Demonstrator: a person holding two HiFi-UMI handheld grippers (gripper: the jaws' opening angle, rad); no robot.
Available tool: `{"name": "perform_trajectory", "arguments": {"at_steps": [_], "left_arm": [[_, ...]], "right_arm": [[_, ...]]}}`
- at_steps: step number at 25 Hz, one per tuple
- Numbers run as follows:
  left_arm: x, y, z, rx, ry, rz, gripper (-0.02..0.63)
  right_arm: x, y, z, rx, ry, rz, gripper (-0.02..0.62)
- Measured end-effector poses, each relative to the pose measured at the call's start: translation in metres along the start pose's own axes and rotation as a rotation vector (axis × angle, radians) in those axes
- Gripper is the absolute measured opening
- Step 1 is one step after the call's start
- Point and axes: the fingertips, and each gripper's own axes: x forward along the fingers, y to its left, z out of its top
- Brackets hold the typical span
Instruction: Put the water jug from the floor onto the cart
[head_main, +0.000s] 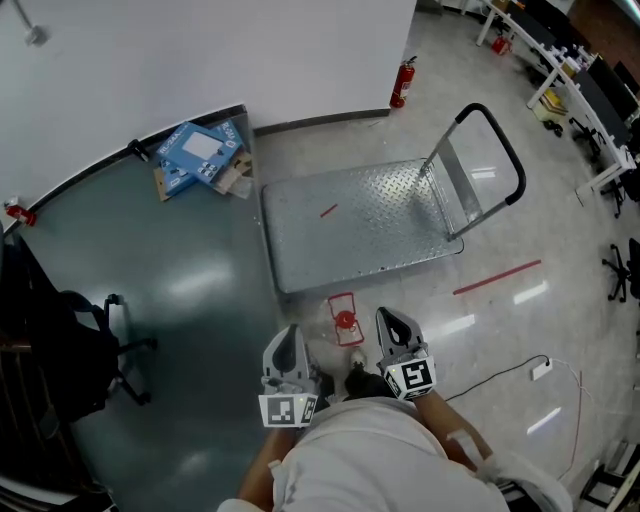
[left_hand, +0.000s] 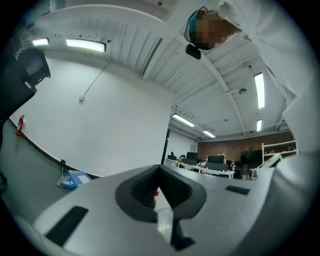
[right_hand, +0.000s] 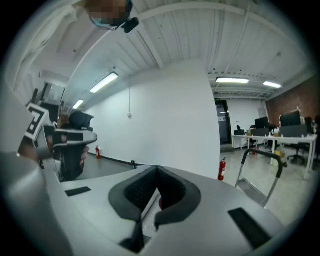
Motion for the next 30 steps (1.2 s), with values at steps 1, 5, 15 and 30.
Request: {"name": "perform_trajectory", "arguments": {"at_steps": [1, 5, 15, 30], "left_arm": [[0.001, 0.001, -0.001, -0.002, 0.001, 0.002, 0.004], [0.002, 0.010, -0.009, -0.005, 0.018, 0.026, 0.004], [0.031, 0.029, -0.069, -0.046, 0.094, 0.046, 0.003], [0.018, 0.055, -0.203, -0.099, 0.245, 0.088, 0.003]], "right_arm": [[0.004, 0.003, -0.008, -0.049, 0.034, 0.011, 0.012], [0.030, 0.019, -0.053, -0.212, 0.162, 0.104, 0.012], [0.074, 0.040, -0.241, -0.609, 0.559, 0.412, 0.014], [0.012, 0.043, -0.502, -0.938, 1.051, 0.807, 0.127]]}}
